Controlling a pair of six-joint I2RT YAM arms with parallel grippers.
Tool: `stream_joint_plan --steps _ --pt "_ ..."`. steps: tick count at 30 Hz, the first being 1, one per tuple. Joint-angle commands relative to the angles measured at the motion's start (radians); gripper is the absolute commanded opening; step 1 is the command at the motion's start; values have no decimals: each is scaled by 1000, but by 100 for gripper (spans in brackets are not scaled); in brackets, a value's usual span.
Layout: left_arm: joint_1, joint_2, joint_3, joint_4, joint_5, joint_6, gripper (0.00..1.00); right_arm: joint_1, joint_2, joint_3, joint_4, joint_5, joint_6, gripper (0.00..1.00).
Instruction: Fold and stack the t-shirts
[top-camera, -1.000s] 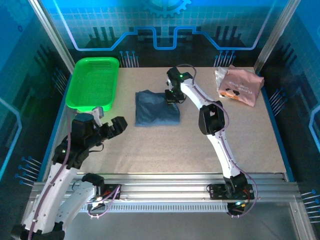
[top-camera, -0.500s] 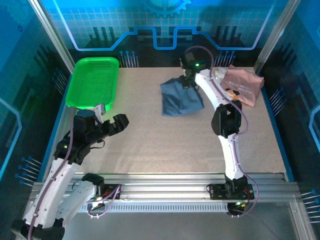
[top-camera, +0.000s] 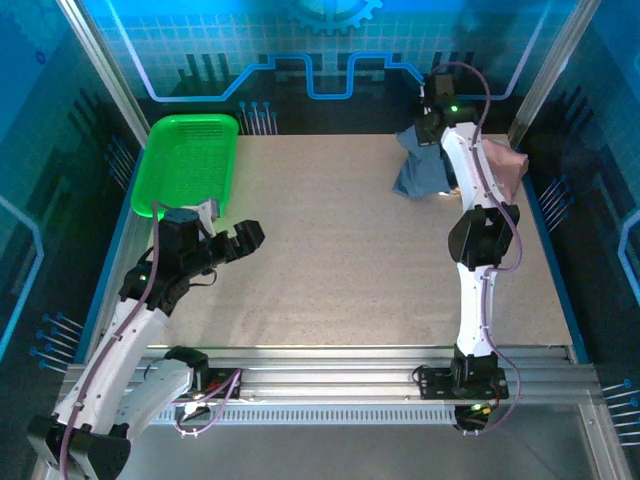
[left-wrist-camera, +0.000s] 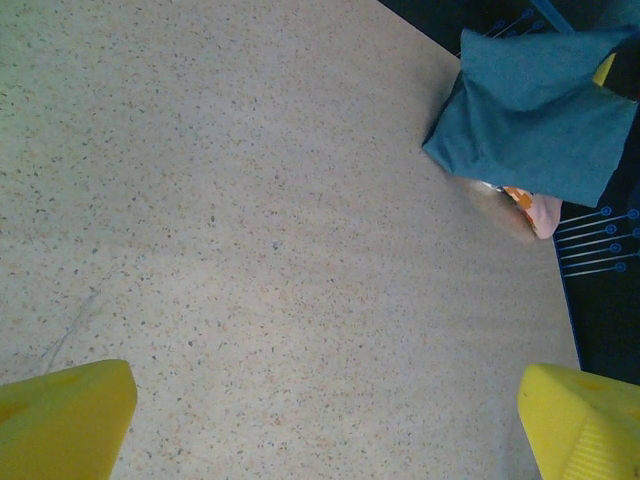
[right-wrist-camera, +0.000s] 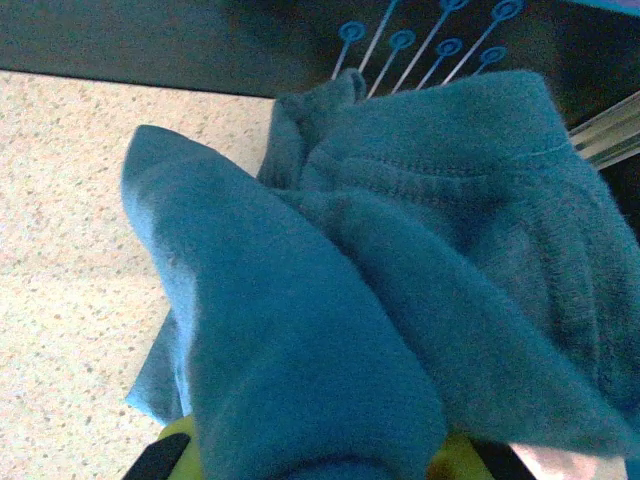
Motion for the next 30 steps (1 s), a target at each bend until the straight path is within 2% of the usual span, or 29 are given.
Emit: stream_joint_plan --steps 1,30 --pt "-1 2 -16 11 13 35 99 -39 -25 61 29 -39 -6 0" --pt "-1 1 -43 -78 -48 74 99 -318 -30 40 54 -283 99 0"
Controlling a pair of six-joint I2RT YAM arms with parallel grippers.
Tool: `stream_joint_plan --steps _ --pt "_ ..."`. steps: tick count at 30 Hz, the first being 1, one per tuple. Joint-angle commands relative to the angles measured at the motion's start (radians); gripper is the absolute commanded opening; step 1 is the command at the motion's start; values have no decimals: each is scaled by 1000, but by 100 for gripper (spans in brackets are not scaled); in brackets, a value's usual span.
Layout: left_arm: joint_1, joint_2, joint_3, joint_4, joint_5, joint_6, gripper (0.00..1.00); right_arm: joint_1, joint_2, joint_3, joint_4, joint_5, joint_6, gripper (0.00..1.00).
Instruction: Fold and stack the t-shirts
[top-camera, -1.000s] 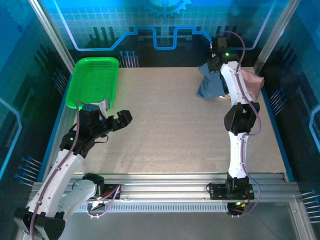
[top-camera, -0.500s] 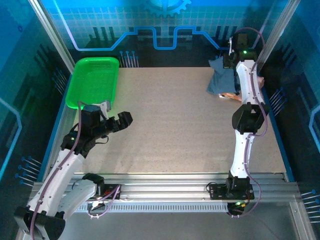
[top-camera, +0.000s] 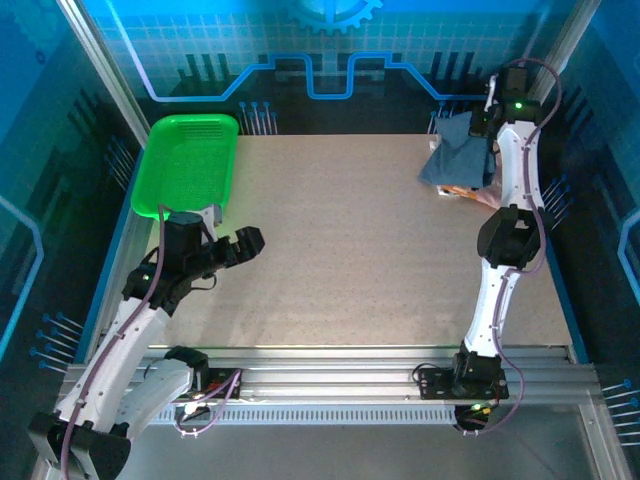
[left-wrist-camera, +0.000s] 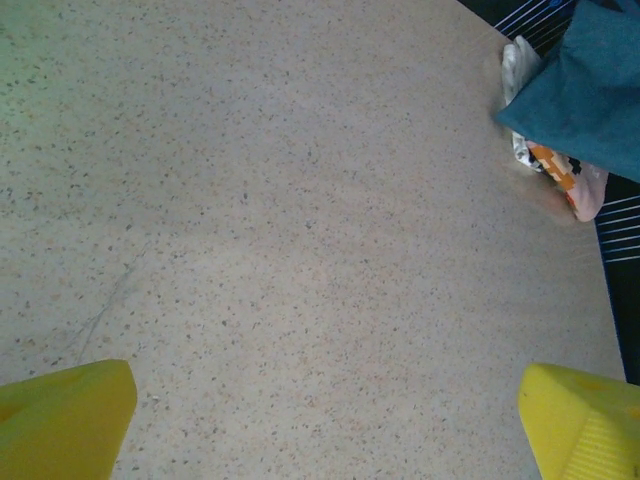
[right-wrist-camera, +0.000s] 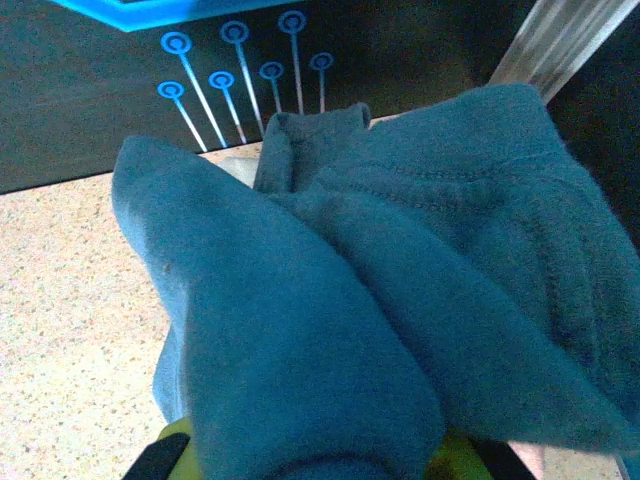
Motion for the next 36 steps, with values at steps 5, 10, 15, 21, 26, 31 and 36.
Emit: stream_joint_plan --steps 5,10,15,21,26,31,36 --pt "-1 -8 -5 -85 -46 45 99 -95 8 -9 46 -81 37 0" --pt "0 -8 39 -181 -88 75 99 -140 88 17 79 -68 51 32" --pt "3 -19 68 -270 -91 98 99 -131 103 -3 178 30 56 99" --pt "17 -11 105 -286 -92 113 99 -147 66 -1 107 92 89 100" --pt "28 -8 100 -264 -91 105 99 -167 -56 -70 102 68 104 100" --pt "38 -42 40 -164 -110 59 99 -136 -346 -489 205 34 92 100" --pt "48 -133 -72 -42 -234 36 99 -69 -854 -1188 483 -28 86 100"
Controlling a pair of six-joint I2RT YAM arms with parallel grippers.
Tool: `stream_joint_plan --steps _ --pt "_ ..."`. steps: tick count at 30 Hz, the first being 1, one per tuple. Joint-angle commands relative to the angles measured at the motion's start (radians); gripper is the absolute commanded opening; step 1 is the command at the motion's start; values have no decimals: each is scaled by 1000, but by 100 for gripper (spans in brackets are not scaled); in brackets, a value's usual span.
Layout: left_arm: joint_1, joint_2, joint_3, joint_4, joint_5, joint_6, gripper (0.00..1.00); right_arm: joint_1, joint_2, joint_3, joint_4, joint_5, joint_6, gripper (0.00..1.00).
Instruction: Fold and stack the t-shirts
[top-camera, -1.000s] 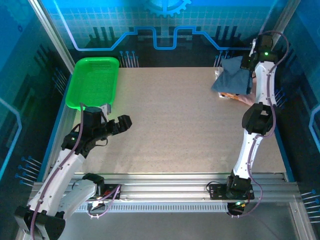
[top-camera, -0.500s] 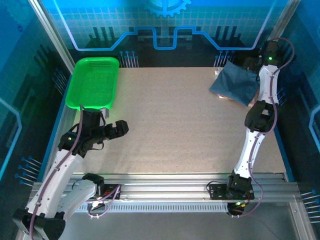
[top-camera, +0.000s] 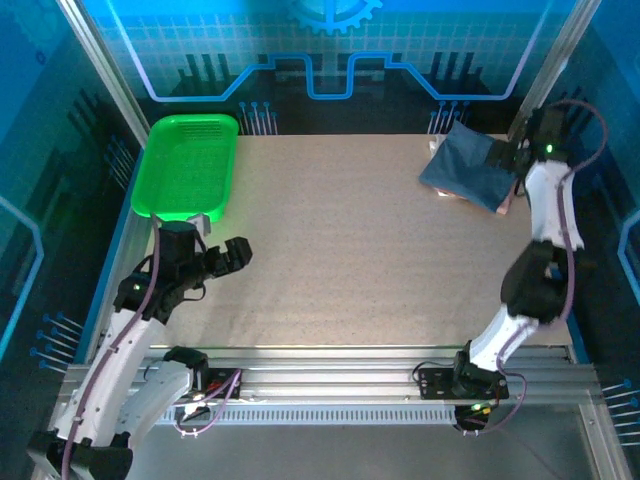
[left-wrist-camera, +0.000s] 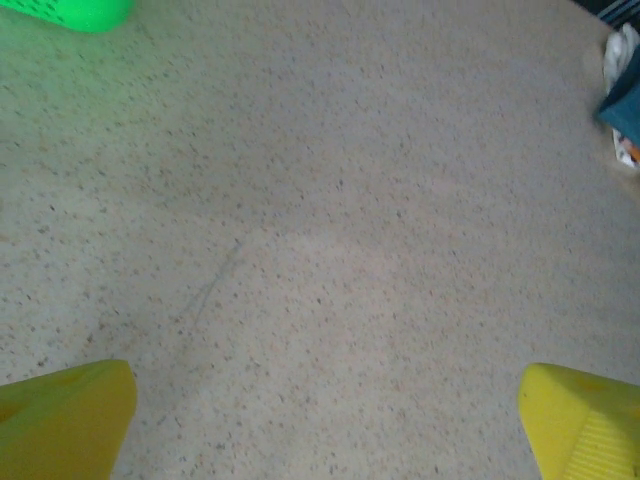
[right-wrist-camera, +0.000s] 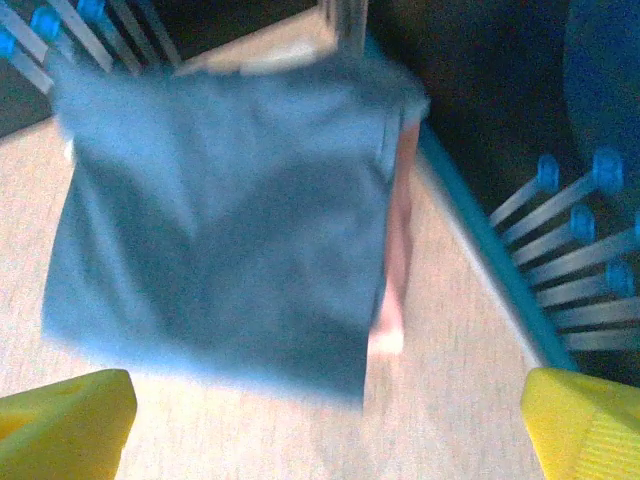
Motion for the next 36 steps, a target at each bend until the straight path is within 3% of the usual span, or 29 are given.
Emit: stream_joint_plan --steps 1,5,9,12,16,21,23,28,29,31,36 --pt "17 -62 -83 114 -126 -23 99 66 -326 -359 218 -58 8 100" --pt "26 -88 -243 294 -296 42 99 186 -712 -854 447 -89 48 100" --pt "31 -95 -406 584 -389 264 99 224 -839 -1175 690 -137 52 100" --pt "46 -67 -515 817 -438 398 99 277 -772 -1199 760 -66 -1 100" --pt "112 91 -564 1059 -405 391 99 301 -601 -1219 999 -8 -73 100" --pt "137 434 -576 1478 -333 403 99 308 -374 -1200 1285 0 -117 100" --pt "141 555 -573 1638 -324 409 99 314 -298 -1167 1318 -7 -131 100" --pt "163 825 -547 1881 -227 454 99 359 -169 -1213 1517 58 -164 100" --pt "168 832 -539 1882 -209 455 99 368 -177 -1197 1462 70 -165 100" --pt "192 786 -489 1706 -174 423 99 368 -173 -1197 1469 71 -166 100" --pt "200 799 -458 1669 -144 424 99 369 -174 -1196 1472 70 -165 100"
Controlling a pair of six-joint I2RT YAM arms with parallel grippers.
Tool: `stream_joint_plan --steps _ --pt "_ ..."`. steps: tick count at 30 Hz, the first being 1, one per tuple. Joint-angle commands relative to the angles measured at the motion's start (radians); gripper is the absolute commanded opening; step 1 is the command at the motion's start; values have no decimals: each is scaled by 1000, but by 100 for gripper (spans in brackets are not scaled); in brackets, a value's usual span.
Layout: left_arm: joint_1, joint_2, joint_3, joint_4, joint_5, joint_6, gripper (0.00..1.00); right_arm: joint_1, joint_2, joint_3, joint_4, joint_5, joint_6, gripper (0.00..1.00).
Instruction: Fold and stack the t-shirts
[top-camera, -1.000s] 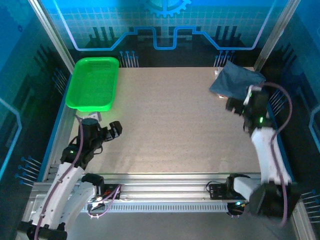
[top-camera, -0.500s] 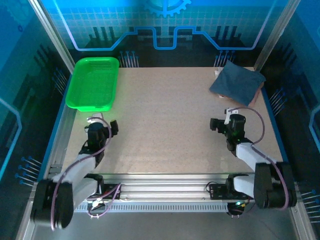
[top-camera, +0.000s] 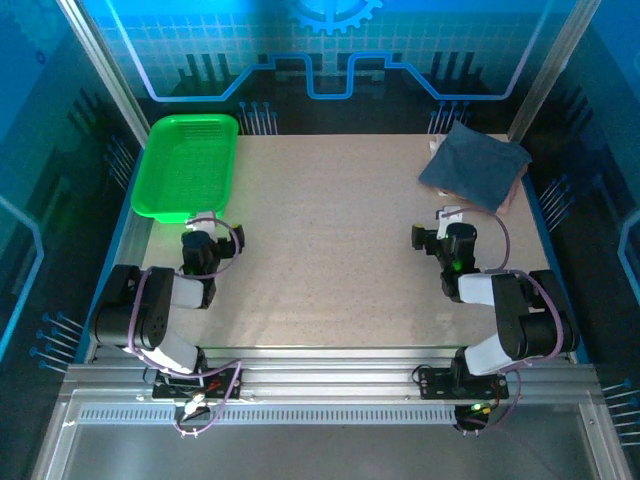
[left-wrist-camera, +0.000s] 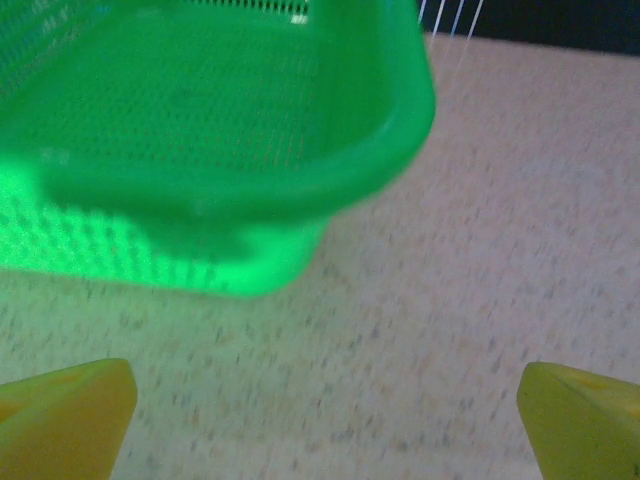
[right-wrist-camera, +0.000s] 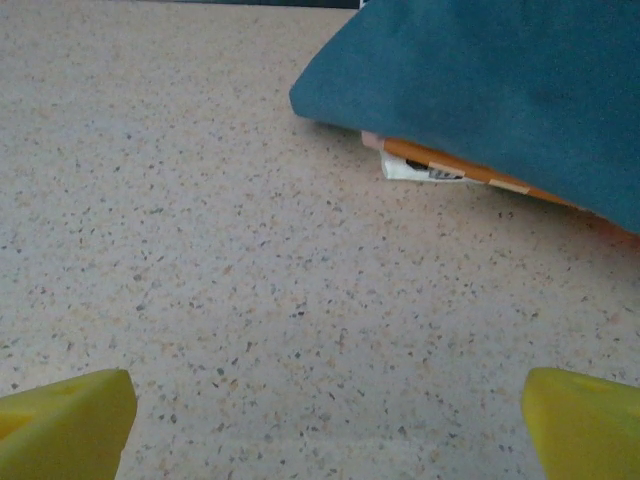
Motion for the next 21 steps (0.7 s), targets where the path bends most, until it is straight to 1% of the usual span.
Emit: stream_joint_plan --steps 1,21 --pt "7 -6 23 11 52 5 99 11 5 4 56 28 -18 100" --pt "7 -7 21 14 53 5 99 11 5 4 57 26 -19 100"
